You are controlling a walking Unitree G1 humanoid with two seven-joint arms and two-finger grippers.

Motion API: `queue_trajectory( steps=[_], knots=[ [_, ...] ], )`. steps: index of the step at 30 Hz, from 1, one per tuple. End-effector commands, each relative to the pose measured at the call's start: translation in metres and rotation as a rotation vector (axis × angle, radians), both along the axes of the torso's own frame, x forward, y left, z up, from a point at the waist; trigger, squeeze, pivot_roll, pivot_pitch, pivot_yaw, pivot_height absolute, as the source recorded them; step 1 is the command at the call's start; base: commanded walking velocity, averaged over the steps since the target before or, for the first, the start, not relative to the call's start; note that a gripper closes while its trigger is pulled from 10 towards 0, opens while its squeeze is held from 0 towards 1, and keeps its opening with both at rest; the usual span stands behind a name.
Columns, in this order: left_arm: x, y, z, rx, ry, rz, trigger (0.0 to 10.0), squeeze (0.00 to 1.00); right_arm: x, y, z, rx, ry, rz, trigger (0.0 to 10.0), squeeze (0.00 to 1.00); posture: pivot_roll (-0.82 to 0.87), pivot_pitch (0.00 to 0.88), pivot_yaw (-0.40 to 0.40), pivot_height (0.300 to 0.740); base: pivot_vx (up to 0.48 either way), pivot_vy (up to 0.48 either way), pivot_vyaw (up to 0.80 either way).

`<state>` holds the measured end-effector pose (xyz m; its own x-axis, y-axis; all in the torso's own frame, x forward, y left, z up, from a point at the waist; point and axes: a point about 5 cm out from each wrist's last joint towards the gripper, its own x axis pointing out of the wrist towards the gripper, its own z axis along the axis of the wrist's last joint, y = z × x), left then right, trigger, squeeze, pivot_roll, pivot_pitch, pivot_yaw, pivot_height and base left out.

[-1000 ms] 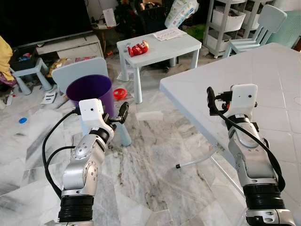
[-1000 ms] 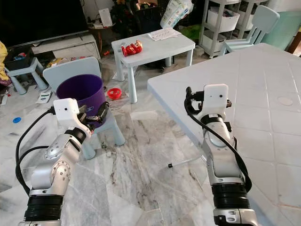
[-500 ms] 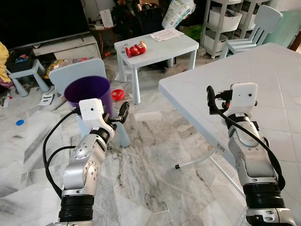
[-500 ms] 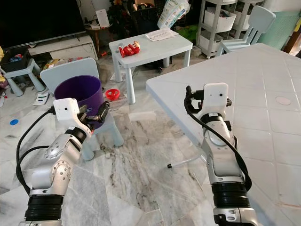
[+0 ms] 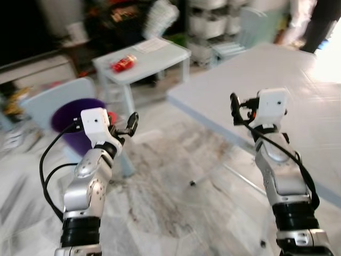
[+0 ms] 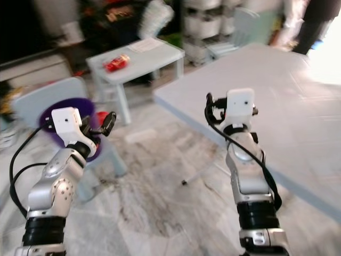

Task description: Picking trash to rubbish bin

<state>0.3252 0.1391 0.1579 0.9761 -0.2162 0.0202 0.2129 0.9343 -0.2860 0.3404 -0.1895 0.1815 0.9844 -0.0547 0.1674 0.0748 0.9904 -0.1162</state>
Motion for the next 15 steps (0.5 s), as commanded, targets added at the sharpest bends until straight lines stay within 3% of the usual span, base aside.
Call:
queue_trajectory(
  steps=[1, 7, 15],
  knots=[
    [0.0008, 0.013, -0.0003, 0.015, 0.005, 0.04, 10.0, 0.0, 0.0027, 0.0123, 0.0045, 0.001, -0.013, 0.038, 10.0, 0.0, -0.07, 0.0, 0.053, 0.74, 0.0, 0.0, -0.78],
    [0.0034, 0.0121, 0.0027, 0.009, -0.002, 0.042, 10.0, 0.0, 0.0021, 0.0085, 0.0075, 0.014, -0.032, 0.017, 10.0, 0.0, -0.07, 0.0, 0.059, 0.74, 0.0, 0.0, -0.75],
    [0.0037, 0.0098, 0.0029, -0.009, -0.005, 0.028, 10.0, 0.0, -0.0012, 0.0074, 0.0062, 0.009, -0.035, 0.024, 10.0, 0.0, -0.08, 0.0, 0.059, 0.74, 0.031, 0.0, 0.0]
  ],
)
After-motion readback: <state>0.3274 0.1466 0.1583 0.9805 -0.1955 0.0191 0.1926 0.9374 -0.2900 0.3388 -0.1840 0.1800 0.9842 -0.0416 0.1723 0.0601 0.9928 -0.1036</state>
